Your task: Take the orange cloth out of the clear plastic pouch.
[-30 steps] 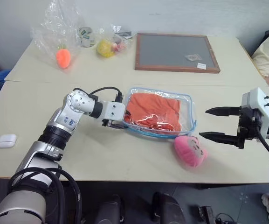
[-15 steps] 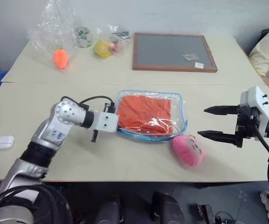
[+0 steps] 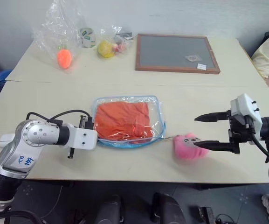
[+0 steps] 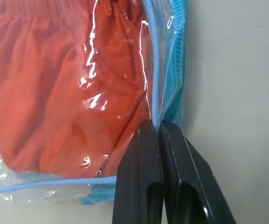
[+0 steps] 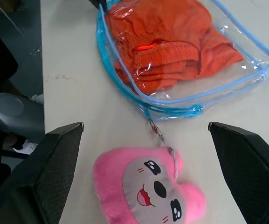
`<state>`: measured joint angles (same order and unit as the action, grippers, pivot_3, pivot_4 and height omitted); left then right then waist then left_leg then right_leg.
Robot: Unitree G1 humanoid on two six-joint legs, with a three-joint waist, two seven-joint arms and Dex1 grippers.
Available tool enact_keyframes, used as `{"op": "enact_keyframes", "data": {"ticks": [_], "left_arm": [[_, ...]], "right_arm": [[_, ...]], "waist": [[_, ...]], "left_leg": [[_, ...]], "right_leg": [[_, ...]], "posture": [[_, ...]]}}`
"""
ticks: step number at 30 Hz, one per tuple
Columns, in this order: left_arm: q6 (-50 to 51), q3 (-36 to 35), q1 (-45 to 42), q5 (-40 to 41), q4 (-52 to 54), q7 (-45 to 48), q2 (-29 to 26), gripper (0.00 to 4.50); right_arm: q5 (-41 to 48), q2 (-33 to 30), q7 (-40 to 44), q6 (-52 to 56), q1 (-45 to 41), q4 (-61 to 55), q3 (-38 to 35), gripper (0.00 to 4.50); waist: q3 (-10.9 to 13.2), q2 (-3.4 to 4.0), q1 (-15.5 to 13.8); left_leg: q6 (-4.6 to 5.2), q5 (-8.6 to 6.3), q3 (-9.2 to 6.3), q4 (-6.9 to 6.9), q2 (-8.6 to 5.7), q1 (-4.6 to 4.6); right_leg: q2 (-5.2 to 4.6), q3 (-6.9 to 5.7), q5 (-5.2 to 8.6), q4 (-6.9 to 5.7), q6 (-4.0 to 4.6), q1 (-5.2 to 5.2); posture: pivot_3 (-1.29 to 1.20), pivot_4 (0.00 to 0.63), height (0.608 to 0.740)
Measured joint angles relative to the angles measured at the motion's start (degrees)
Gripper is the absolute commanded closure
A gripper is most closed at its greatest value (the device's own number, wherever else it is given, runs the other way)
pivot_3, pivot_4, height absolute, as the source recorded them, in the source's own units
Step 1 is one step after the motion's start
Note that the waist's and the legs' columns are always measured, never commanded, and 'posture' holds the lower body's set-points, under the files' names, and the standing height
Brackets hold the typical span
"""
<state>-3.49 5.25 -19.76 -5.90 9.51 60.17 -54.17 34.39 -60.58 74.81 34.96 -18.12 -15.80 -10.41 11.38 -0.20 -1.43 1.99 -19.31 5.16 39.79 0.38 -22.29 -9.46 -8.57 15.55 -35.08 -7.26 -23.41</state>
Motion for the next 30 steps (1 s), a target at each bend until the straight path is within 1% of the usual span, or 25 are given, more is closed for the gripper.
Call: {"op": "enact_keyframes", "data": {"ticks": [2, 5, 9, 10, 13, 15, 17, 18, 21, 23, 24, 25, 26, 29, 30], "left_arm": [[-8.1, 0.3, -1.9, -0.7, -6.5, -1.8, 0.2, 4.48], [-16.6, 0.2, -4.7, -0.9, -13.7, -3.0, 0.4, 4.48], [-20.9, 0.4, -5.2, -0.6, -17.1, -2.9, 0.8, 4.48], [-20.9, 0.4, -5.2, -0.6, -17.1, -2.9, 0.8, 4.28], [-13.9, -0.5, -3.3, 3.5, -13.8, -1.0, 0.7, 3.58], [-10.0, -1.3, -0.5, 6.4, -9.3, 0.3, -0.1, 3.01], [-6.5, -3.0, 3.6, 8.7, -4.2, 1.4, -1.8, 2.34], [-4.9, -4.1, 5.2, 9.4, -2.1, 1.6, -2.4, 2.09], [2.2, -9.7, 10.4, 13.0, 5.5, 1.2, -3.7, 1.16], [11.4, -15.1, 13.1, 19.5, 11.2, 0.6, -4.0, 0.55], [20.5, -19.7, 14.3, 27.6, 15.5, 0.4, -4.8, 0.55], [24.0, -22.2, 14.3, 31.1, 17.3, 0.3, -5.5, 0.55], [30.8, -26.4, 14.4, 38.3, 20.2, 0.0, -6.8, 0.55], [42.0, -33.9, 14.9, 51.4, 25.5, 0.5, -10.0, 0.55], [44.1, -34.9, 14.8, 54.1, 26.6, 0.3, -10.1, 0.51]], "right_arm": [[-0.4, 0.0, 0.8, -0.4, -1.7, 1.4, 1.3, 0.00], [-1.1, 0.0, 1.7, -1.4, -3.9, 3.2, 2.1, 0.00], [-1.5, 0.0, 2.6, -2.4, -4.6, 4.6, 3.6, 0.00], [-1.7, 0.0, 2.7, -2.5, -4.6, 4.8, 3.6, 0.00], [-1.8, 0.0, 3.2, -3.0, -4.9, 5.2, 3.7, 0.00], [-1.8, 0.0, 3.4, -3.5, -4.9, 5.5, 3.7, 0.00], [-1.8, 0.0, 3.4, -3.6, -4.2, 6.0, 3.7, 0.00], [-1.9, 0.0, 3.4, -3.6, -3.7, 6.2, 3.7, 0.00], [-2.6, 0.0, 3.4, -3.8, -1.6, 7.4, 3.6, 0.00], [-3.6, 0.0, 3.3, -4.5, -0.2, 8.7, 3.6, 0.00], [-4.5, 0.0, 3.2, -5.2, 1.0, 10.2, 3.6, 0.00], [-5.1, 0.0, 3.2, -5.3, 1.6, 11.2, 3.6, 0.00], [-6.0, 0.0, 3.1, -6.0, 1.9, 12.8, 3.9, 0.00], [-8.8, 0.8, 2.5, -7.7, 2.0, 17.3, 5.7, 0.00], [-9.8, 1.4, 2.5, -8.3, 2.1, 18.6, 6.4, 0.18]], "waist": [[0.0, 0.00, 0.1], [0.0, 0.00, 0.2], [0.0, 0.00, 0.1], [0.0, 0.00, 0.1], [0.0, 0.00, 0.2], [0.0, 0.00, 0.2], [0.0, 0.00, 0.3], [0.0, 0.00, 0.3], [0.0, 0.01, 0.3], [0.0, 0.00, 0.1], [0.0, -0.02, 0.0], [0.0, -0.03, 0.0], [0.0, -0.02, 0.0], [0.0, 0.02, 0.3], [0.0, 0.10, 0.3]], "left_leg": [[0.00, -0.01, 0.02, 0.00, 0.00, 0.00], [0.00, -0.01, 0.04, 0.00, 0.00, 0.00], [0.01, -0.03, 0.11, 0.00, -0.02, -0.02], [0.01, -0.03, 0.13, 0.00, -0.02, -0.02], [0.01, -0.03, 0.11, 0.00, 0.01, -0.02], [0.01, -0.03, 0.09, 0.00, 0.03, -0.02], [-0.01, -0.04, 0.08, -0.01, 0.06, 0.02], [-0.01, -0.04, 0.08, -0.01, 0.07, 0.00], [-0.01, -0.05, 0.09, 0.00, 0.08, 0.02], [0.01, -0.06, 0.07, 0.02, 0.08, 0.00], [0.02, -0.08, 0.01, 0.09, 0.10, 0.00], [0.01, -0.09, -0.02, 0.13, 0.11, -0.01], [0.01, -0.09, 0.00, 0.16, 0.11, 0.01], [-0.05, -0.12, 0.03, 0.14, 0.15, 0.17], [-0.06, -0.12, 0.05, 0.14, 0.15, 0.17]], "right_leg": [[0.00, 0.01, 0.00, -0.01, 0.01, -0.02], [0.00, 0.01, 0.00, 0.00, 0.01, -0.03], [0.00, 0.00, -0.01, 0.01, 0.00, -0.03], [0.00, 0.00, -0.01, 0.00, 0.00, -0.03], [0.00, 0.00, -0.01, 0.00, 0.00, -0.03], [0.00, 0.02, -0.01, 0.02, 0.00, -0.04], [0.01, 0.04, 0.00, 0.01, 0.00, -0.02], [0.02, 0.03, -0.01, 0.02, 0.00, -0.04], [0.02, 0.08, 0.00, 0.00, 0.00, -0.02], [0.02, 0.08, -0.01, 0.02, 0.00, -0.01], [0.02, 0.09, -0.01, 0.00, 0.00, 0.00], [0.01, 0.06, -0.01, 0.01, 0.00, 0.04], [0.01, 0.11, -0.01, -0.01, 0.00, 0.04], [0.08, 0.14, 0.00, -0.02, 0.00, 0.12], [0.10, 0.15, 0.00, -0.02, 0.00, 0.12]], "posture": [[0.00, 0.150, 0.740], [0.00, 0.150, 0.740], [0.00, 0.150, 0.740], [0.00, 0.150, 0.740], [0.00, 0.150, 0.740], [0.00, 0.150, 0.740], [0.00, 0.150, 0.740], [0.00, 0.150, 0.740], [0.00, 0.150, 0.740], [0.00, 0.150, 0.740], [0.00, 0.150, 0.740], [0.00, 0.150, 0.740], [0.00, 0.150, 0.740], [0.00, 0.150, 0.740], [0.00, 0.150, 0.740]]}}
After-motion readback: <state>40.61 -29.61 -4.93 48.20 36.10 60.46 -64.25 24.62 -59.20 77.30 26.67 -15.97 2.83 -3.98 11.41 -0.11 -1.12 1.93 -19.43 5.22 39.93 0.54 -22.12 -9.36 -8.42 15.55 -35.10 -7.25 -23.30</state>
